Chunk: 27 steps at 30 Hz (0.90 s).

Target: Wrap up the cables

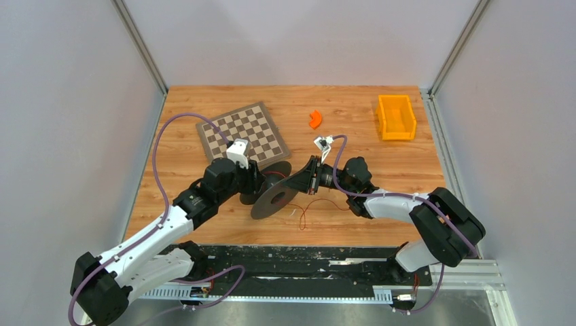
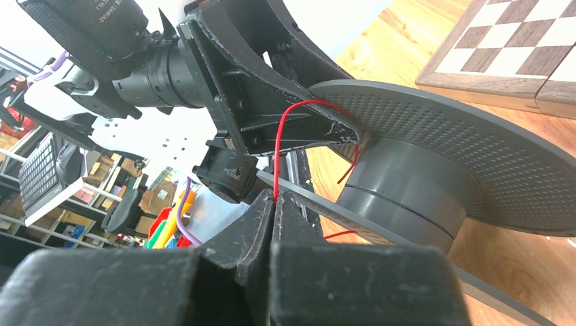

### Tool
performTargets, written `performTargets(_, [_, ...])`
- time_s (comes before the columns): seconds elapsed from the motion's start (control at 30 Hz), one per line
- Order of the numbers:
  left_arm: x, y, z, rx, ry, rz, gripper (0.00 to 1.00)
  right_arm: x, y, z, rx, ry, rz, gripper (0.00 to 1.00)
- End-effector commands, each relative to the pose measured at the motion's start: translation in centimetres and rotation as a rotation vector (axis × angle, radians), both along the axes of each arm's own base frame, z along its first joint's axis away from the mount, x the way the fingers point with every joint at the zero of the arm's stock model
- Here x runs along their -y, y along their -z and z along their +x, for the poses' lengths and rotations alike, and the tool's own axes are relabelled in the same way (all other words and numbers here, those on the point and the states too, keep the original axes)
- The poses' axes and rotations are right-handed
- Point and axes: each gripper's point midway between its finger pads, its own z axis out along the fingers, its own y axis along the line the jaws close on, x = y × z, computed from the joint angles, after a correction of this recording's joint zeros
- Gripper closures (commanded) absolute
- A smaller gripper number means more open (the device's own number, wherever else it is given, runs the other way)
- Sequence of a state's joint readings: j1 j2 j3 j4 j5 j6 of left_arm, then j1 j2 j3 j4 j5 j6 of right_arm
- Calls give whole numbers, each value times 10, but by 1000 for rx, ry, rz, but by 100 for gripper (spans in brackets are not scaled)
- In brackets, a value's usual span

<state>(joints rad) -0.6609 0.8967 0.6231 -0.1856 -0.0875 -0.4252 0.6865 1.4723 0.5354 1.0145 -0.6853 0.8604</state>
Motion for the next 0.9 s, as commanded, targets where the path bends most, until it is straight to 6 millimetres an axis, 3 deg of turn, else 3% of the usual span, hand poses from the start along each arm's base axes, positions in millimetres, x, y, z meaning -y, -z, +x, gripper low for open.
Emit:
performTargets(0.0, [4,-16,10,62,-13,-29,48,-1,-8,1,35,9,37,100])
performTargets(0.1, [4,-15,11,61,-15,-20,50,-1,-7,1,35,8,36,100])
performTargets(0.27, [3,-19,10,68,-12,-6,67,-1,-6,2,39,15,25,100])
performTargets(0.4, [-1,-21,8,74,-17,7,74,0,-6,2,45,21,20,100])
performTargets(0.7, [-2,-21,6,73,-10,15,76,0,-2,3,39,20,8,100])
performTargets(0.87, [2,-21,7,71,12,21,88,-1,-2,3,36,15,9,100])
